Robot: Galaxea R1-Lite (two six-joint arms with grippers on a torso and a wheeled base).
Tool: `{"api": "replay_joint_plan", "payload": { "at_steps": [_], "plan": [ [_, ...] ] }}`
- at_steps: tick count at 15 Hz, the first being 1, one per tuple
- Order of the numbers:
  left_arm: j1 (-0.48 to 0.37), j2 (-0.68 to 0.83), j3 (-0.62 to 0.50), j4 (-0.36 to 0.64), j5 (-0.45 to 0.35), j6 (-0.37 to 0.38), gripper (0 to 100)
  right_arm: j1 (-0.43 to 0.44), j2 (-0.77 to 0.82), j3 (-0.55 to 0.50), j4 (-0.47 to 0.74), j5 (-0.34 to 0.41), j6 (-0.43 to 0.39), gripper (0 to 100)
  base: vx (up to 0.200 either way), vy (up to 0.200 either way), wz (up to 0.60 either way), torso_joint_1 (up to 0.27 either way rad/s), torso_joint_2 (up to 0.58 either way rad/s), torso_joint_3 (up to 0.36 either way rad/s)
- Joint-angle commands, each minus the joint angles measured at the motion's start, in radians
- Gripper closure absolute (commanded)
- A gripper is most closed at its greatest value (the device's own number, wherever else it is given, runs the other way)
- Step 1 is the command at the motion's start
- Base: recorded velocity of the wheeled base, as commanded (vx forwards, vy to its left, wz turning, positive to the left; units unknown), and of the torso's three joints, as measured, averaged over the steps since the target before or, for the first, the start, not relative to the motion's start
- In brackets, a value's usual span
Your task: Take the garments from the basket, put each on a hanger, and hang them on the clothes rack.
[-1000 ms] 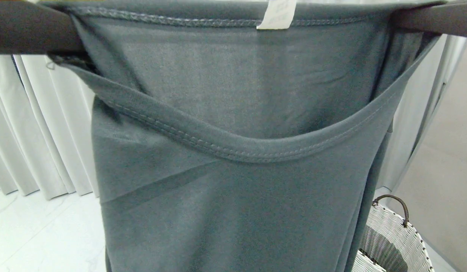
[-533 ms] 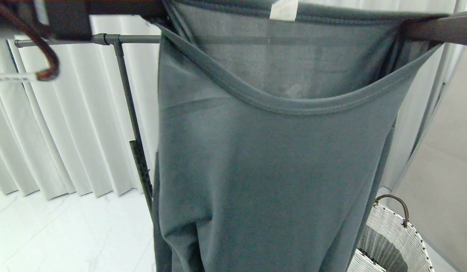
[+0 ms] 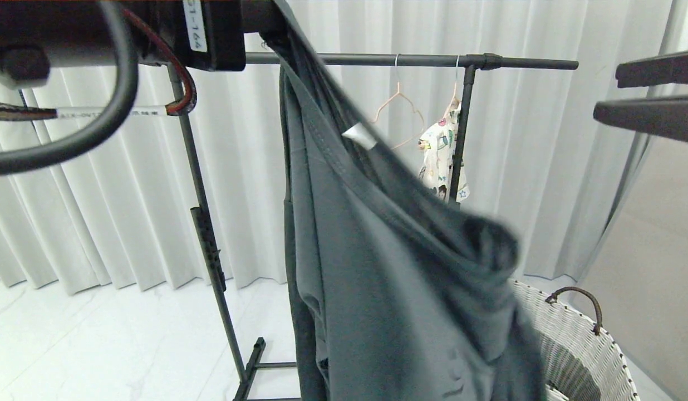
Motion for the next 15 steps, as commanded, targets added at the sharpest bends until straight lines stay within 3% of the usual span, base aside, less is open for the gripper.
{"api": "replay_joint_plan", "payload": {
  "at_steps": [1, 3, 5, 7, 8, 10, 15],
  "plan": [
    [0.038, 0.031, 0.001, -0.019, 0.016, 0.001, 100, 0.002, -0.074, 0.074, -0.001, 0.029, -0.001, 0, 0.0, 0.0, 0.0, 0.0, 0.0, 0.0],
    [0.061, 0.034, 0.019, -0.02, 0.048, 0.008, 100, -0.017, -0.111, 0.115, -0.004, 0.026, 0.007, 0, 0.0, 0.0, 0.0, 0.0, 0.0, 0.0],
    [0.079, 0.02, 0.079, -0.02, 0.079, 0.048, 100, -0.115, -0.114, 0.132, 0.002, -0.004, 0.004, 0, 0.0, 0.0, 0.0, 0.0, 0.0, 0.0],
    [0.133, -0.036, 0.191, -0.02, 0.09, 0.133, 100, -0.245, -0.111, 0.141, 0.076, -0.111, -0.008, 0, 0.0, 0.0, 0.0, 0.0, 0.0, 0.0],
    [0.188, -0.087, 0.274, -0.022, 0.09, 0.174, 100, -0.304, -0.114, 0.155, 0.148, -0.218, -0.028, 0, 0.0, 0.0, 0.0, 0.0, 0.0, 0.0],
    [0.259, -0.157, 0.387, -0.022, 0.09, 0.185, 100, -0.357, -0.132, 0.207, 0.151, -0.298, -0.068, 0, 0.0, 0.0, 0.0, 0.0, 0.0, 0.0],
    [0.322, -0.226, 0.459, -0.022, 0.091, 0.186, 100, -0.442, -0.208, 0.331, 0.145, -0.332, -0.154, 0, 0.0, 0.0, 0.0, 0.0, 0.0, 0.0]
  ]
}}
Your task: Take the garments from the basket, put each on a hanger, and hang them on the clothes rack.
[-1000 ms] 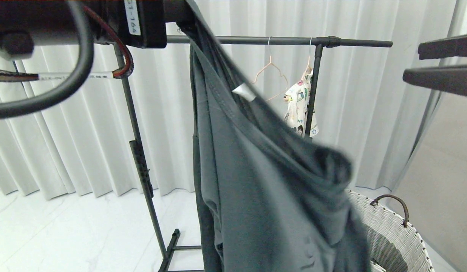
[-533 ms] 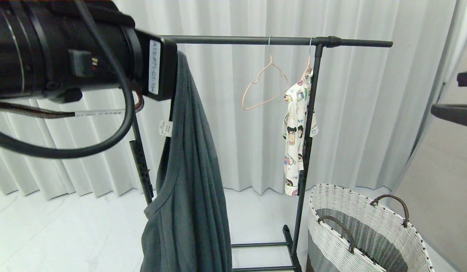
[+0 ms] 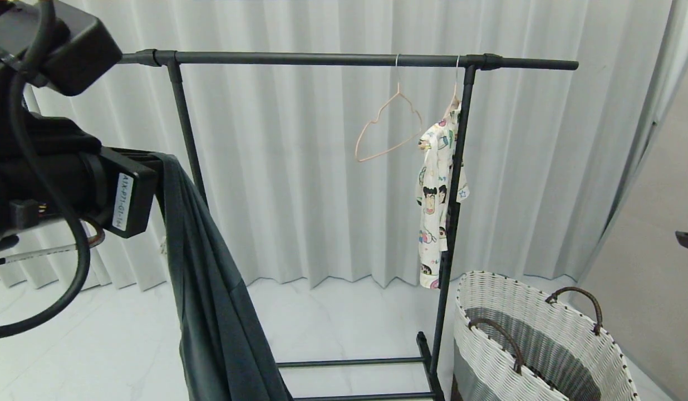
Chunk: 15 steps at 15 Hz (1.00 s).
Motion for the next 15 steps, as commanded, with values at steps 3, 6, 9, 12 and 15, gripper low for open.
{"api": "replay_joint_plan", "payload": {
  "at_steps": [3, 6, 9, 12, 15],
  "plan": [
    [0.017, -0.028, 0.003, 0.0, 0.0, 0.0, 100, -0.015, -0.043, 0.042, -0.003, -0.001, -0.003, 0, 0.0, 0.2, 0.0, 0.004, 0.0, 0.001],
    [0.019, -0.026, 0.003, 0.0, 0.0, 0.0, 100, -0.017, -0.041, 0.057, -0.055, -0.001, -0.004, 0, 0.0, 0.2, 0.0, 0.002, 0.0, 0.001],
    [0.046, -0.025, 0.009, 0.0, 0.0, 0.0, 100, -0.017, -0.043, 0.103, -0.12, -0.002, -0.024, 0, 0.0, 0.2, 0.0, 0.001, 0.0, 0.001],
    [0.069, -0.025, 0.012, 0.0, 0.0, 0.0, 100, -0.024, -0.041, 0.129, -0.186, -0.002, -0.055, 0, 0.0, 0.2, 0.0, 0.001, 0.0, 0.004],
    [0.069, -0.031, 0.029, 0.0, 0.0, -0.005, 100, -0.035, -0.043, 0.163, -0.227, -0.001, -0.072, 0, 0.0, 0.133, 0.0, 0.005, 0.0, 0.0]
  ]
}}
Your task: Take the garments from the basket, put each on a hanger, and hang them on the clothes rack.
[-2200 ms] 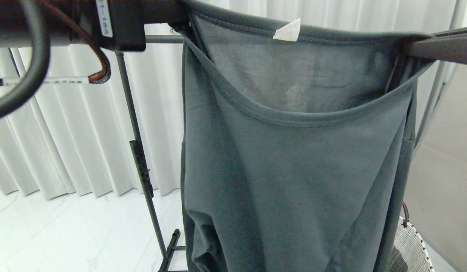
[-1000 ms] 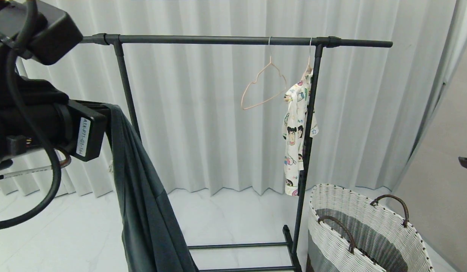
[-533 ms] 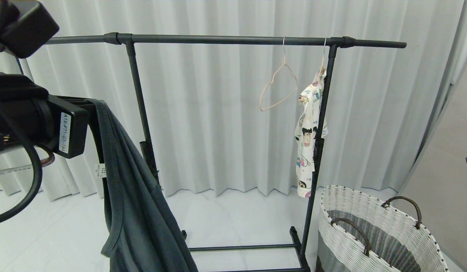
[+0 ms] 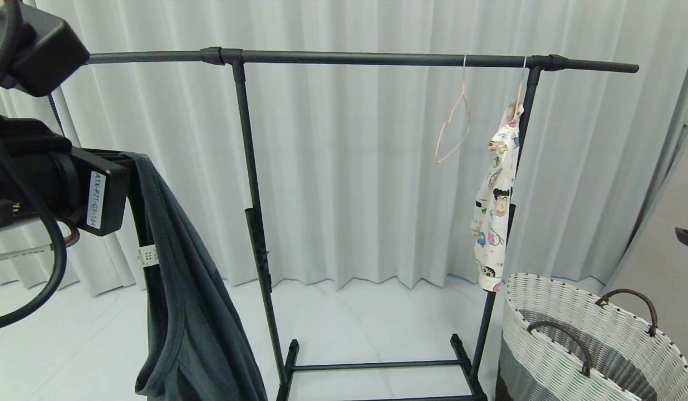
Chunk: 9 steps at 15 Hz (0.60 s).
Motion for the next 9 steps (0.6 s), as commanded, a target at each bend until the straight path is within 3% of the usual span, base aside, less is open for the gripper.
{"api": "replay_joint_plan", "payload": {
  "at_steps": [1, 5, 9],
  "plan": [
    [0.0, -0.008, 0.012, 0.0, -0.001, 0.001, 100, -0.002, 0.003, 0.016, -0.002, 0.0, -0.001, 0, 0.0, 0.0, 0.0, 0.0, 0.0, 0.0],
    [-0.001, -0.009, 0.01, 0.0, -0.001, 0.004, 100, -0.011, 0.008, 0.018, -0.004, 0.0, 0.007, 0, 0.0, 0.0, 0.0, 0.023, -0.04, -0.019],
    [-0.004, -0.009, -0.001, 0.0, -0.001, 0.038, 100, -0.013, 0.014, 0.019, -0.01, 0.004, 0.048, 0, 0.0, 0.0, 0.0, 0.192, -0.39, -0.205]
  ]
}}
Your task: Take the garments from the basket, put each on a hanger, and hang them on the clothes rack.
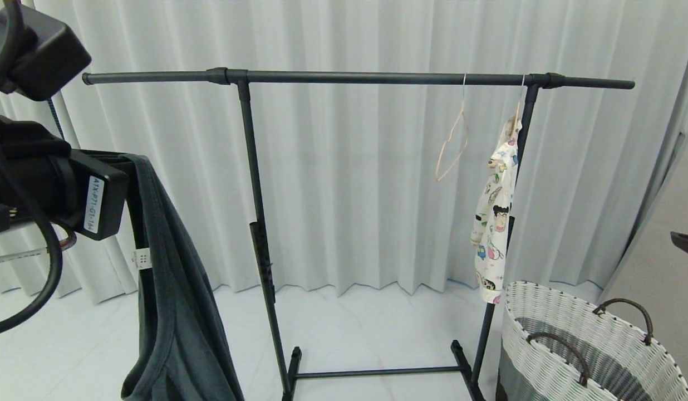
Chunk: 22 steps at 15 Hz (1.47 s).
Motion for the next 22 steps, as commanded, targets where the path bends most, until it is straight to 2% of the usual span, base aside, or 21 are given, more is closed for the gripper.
{"api": "replay_joint_plan", "payload": {
  "at_steps": [1, 4, 14, 20, 22],
  "plan": [
    [-0.001, 0.002, -0.005, 0.001, 0.001, 0.004, 100, 0.0, 0.006, 0.0, -0.005, 0.001, 0.009, 0, 0.0, 0.0, 0.0, 0.193, -0.44, -0.246],
    [-0.001, 0.008, -0.011, -0.001, 0.001, 0.006, 100, 0.0, 0.012, 0.0, -0.008, 0.005, 0.017, 0, 0.0, 0.0, 0.0, 0.098, -0.46, -0.233],
    [-0.001, 0.013, -0.037, -0.001, 0.001, 0.007, 100, 0.002, 0.012, -0.001, -0.011, 0.008, 0.03, 0, 0.0, 0.0, 0.0, 0.295, -0.5, -0.253],
    [-0.024, 0.013, -0.036, -0.001, 0.001, 0.007, 100, 0.003, 0.02, 0.002, -0.052, 0.014, 0.029, 0, 0.0, 0.0, 0.0, 0.273, -0.54, -0.269],
    [-0.034, 0.013, -0.036, -0.001, 0.001, 0.007, 100, 0.003, 0.019, 0.0, -0.052, 0.028, 0.029, 0, 0.2, 0.0, 0.0, 0.149, -0.3, -0.149]
  ]
}}
